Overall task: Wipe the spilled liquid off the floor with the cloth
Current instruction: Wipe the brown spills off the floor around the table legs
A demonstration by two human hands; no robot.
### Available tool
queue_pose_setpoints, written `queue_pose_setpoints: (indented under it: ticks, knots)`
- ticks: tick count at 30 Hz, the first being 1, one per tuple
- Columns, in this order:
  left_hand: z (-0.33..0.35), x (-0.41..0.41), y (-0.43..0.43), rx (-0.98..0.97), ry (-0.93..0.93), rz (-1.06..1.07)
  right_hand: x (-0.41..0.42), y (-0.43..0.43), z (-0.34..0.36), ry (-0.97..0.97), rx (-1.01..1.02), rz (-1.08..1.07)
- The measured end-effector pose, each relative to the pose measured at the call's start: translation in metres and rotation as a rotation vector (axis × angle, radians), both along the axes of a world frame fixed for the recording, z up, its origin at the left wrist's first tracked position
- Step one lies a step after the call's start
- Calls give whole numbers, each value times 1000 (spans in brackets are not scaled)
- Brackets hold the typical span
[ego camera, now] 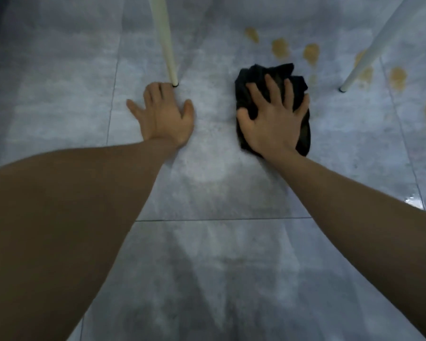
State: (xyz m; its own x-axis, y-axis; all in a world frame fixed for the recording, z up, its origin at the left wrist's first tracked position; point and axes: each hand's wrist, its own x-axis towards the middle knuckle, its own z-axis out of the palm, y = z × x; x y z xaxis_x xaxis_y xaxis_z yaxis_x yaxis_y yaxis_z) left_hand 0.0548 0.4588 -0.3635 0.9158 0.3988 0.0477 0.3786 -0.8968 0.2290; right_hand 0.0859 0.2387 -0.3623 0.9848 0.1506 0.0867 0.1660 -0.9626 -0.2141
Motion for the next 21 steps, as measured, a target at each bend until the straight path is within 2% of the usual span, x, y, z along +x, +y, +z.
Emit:
queue_pose_setpoints:
  ticks: [2,4,6,8,11,13,15,19,21]
  knots:
    - [-2,-13,-11,10,-17,-65,6,19,3,25,8,-35]
    - [-2,-20,-30,26,-24,-117,-4,26,4,21,12,50]
    - [-2,-23,-53,21,-31,-193,-30,10,0,-34,26,171]
    - [-3,-21,-66,23,-15,-257,-54,-22,-5,-95,21,192]
    - [-2,-12,-66,25,14,-276,-39,-55,-4,-83,9,27]
    - [0,-3,-64,3,63,-284,-8,-47,-1,-43,14,-116]
    - [2,14,-66,-12,119,-289,11,-31,1,-31,13,-153]
    - [4,54,-66,-19,244,-251,0,-38,-7,-88,0,99]
    - [1,60,-64,12,243,-211,9,-50,-6,-76,12,78]
